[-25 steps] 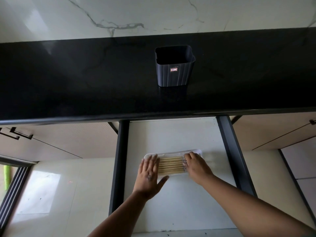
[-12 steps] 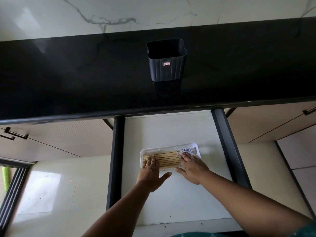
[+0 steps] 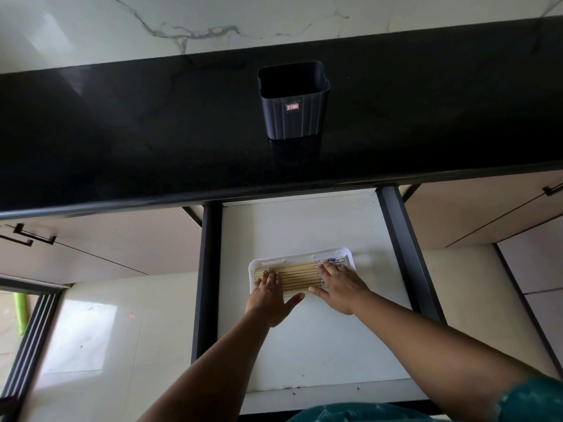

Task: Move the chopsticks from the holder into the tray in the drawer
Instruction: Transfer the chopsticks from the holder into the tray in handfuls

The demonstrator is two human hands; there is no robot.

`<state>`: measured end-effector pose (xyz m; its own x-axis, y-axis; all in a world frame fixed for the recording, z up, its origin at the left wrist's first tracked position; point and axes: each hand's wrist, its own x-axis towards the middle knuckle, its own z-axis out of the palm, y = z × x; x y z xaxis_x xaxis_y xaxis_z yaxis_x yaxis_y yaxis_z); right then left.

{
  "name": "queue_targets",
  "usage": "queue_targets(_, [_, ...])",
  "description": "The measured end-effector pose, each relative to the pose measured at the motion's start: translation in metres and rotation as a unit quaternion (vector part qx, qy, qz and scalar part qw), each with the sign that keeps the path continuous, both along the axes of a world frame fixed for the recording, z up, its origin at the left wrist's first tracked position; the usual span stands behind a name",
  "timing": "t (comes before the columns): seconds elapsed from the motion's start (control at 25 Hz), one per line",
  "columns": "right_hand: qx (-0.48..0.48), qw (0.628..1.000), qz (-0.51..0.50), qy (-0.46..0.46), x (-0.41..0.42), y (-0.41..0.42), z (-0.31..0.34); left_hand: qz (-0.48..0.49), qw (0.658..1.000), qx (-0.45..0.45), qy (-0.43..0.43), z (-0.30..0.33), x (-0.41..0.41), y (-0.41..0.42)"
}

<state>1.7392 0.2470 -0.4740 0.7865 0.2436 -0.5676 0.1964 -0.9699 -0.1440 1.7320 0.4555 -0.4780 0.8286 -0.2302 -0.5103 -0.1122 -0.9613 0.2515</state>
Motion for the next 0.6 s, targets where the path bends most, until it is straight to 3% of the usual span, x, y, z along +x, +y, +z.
queue_targets(0.16, [0.033, 0.999, 0.002, -0.035, -0.014, -0.01, 0.004, 0.039, 0.998, -0.019, -0.048, 0.005, -0.014, 0.004])
queue_targets(0.24, [0.105, 0.985, -0.026, -0.131, -0.017, -0.015, 0.012, 0.034, 0.994, -0.034, -0.099, 0.009, -0.02, 0.009])
queue_targets(0.32, [0.158, 0.948, -0.121, -0.247, -0.012, -0.02, 0.016, 0.046, 0.982, -0.044, -0.177, 0.014, -0.019, 0.017])
queue_targets(0.44, [0.184, 0.889, -0.323, -0.266, -0.002, -0.034, 0.022, 0.119, 0.956, -0.059, -0.262, 0.022, -0.011, 0.03])
queue_targets(0.52, [0.171, 0.894, -0.324, -0.258, 0.002, -0.04, 0.023, 0.075, 0.96, -0.07, -0.26, 0.021, -0.007, 0.033])
queue_targets(0.6, [0.169, 0.93, -0.229, -0.232, 0.005, -0.036, 0.02, 0.011, 0.975, -0.079, -0.206, 0.016, -0.004, 0.026])
